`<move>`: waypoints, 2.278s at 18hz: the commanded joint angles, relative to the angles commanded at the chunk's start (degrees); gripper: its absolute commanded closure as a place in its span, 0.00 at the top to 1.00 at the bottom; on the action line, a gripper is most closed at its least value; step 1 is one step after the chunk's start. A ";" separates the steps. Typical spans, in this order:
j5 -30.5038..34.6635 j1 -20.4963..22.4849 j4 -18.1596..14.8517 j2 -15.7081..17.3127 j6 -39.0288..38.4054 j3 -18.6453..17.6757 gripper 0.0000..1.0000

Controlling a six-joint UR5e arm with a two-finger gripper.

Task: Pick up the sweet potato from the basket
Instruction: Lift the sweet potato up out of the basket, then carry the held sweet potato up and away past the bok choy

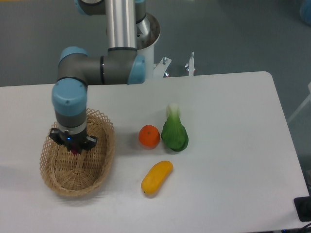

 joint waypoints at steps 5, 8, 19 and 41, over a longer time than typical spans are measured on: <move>1.13 5.10 0.18 0.09 1.93 4.39 0.06; 4.74 7.74 0.00 -0.17 5.44 5.98 0.06; 5.54 22.85 -6.67 0.44 22.92 4.93 0.06; 7.82 40.96 -8.88 -0.79 71.79 12.21 0.05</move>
